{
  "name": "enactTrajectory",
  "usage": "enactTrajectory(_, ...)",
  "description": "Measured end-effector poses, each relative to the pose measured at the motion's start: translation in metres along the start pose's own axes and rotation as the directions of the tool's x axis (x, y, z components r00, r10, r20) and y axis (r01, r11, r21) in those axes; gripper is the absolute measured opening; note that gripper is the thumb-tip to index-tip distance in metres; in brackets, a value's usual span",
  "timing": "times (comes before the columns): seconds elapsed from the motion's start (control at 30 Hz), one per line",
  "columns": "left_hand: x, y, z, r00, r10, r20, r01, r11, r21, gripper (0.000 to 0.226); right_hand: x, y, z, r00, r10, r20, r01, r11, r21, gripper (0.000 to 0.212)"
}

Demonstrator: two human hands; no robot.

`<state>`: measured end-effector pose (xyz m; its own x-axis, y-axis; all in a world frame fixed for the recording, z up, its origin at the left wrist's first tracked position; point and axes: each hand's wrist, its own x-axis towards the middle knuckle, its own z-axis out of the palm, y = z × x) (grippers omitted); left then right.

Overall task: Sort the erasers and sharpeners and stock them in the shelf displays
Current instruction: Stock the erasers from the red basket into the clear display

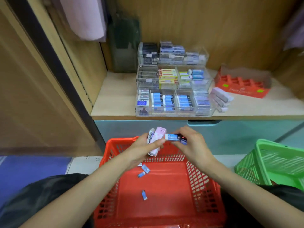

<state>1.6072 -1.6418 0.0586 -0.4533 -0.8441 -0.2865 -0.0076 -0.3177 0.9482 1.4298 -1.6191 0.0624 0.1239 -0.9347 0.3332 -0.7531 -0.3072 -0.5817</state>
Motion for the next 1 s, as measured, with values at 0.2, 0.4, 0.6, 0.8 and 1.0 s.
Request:
enactTrajectory(0.2, 0.007, 0.035, 0.016, 1.0, 0.012, -0.024, -0.016, 0.985, -0.174, 0.01, 0.023, -0.013, -0.02, 0.991, -0.132, -0.014, 0.132, 0.991, -0.014, 0.011)
enactTrajectory(0.4, 0.021, 0.053, 0.01, 0.995, -0.04, -0.093, 0.017, 0.972, -0.235, 0.014, 0.035, -0.02, -0.029, 0.998, 0.063, 0.009, -0.063, 0.964, 0.257, 0.047)
enactTrajectory(0.6, 0.039, 0.059, 0.011, 0.993, -0.023, -0.114, -0.014, 0.951, -0.31, 0.009, 0.047, -0.021, -0.03, 0.985, 0.167, -0.036, -0.147, 0.937, 0.318, 0.043)
enactTrajectory(0.8, 0.055, 0.068, 0.005, 0.988, 0.065, -0.141, -0.104, 0.95, -0.295, 0.017, 0.057, -0.014, -0.044, 0.92, 0.365, 0.142, -0.368, 0.682, 0.632, 0.025)
enactTrajectory(1.0, 0.064, 0.071, 0.001, 0.976, 0.167, -0.142, -0.191, 0.966, -0.176, 0.038, 0.06, -0.007, -0.045, 0.93, 0.365, 0.041, -0.306, 0.709, 0.635, 0.023)
